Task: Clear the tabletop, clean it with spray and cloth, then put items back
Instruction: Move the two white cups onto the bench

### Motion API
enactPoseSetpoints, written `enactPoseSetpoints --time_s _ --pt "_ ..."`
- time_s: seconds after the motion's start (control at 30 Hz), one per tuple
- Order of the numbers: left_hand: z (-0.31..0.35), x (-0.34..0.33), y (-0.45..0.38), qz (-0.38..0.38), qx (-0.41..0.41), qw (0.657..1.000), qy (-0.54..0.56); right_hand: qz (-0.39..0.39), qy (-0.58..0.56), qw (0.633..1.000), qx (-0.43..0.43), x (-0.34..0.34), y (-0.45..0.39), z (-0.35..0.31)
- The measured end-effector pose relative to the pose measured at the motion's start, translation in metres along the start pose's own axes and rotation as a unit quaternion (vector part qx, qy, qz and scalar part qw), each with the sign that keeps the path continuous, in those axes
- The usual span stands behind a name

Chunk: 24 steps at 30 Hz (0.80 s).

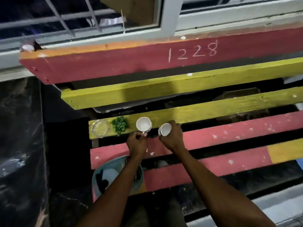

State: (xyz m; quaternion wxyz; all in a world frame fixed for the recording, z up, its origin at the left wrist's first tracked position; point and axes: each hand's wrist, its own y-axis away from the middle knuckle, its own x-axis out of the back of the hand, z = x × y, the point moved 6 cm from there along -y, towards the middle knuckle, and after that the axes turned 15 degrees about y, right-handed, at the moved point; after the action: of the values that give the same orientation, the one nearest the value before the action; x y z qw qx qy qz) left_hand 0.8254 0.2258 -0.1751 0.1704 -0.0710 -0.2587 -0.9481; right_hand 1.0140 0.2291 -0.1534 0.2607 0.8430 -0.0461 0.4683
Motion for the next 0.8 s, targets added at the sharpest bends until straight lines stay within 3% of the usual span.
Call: enactPoseSetpoints --time_s 0.33,0.8 --pt "-0.06 -0.037 -0.077 0.085 0.024 0.996 -0.013 -0.016 0.054 0.998 0.019 -0.063 -0.115 0.015" --pt "-0.072 -0.048 -0.099 0.058 -0.005 0.996 -0.06 -0.028 0.116 0.992 0.049 -0.094 -0.147 0.015"
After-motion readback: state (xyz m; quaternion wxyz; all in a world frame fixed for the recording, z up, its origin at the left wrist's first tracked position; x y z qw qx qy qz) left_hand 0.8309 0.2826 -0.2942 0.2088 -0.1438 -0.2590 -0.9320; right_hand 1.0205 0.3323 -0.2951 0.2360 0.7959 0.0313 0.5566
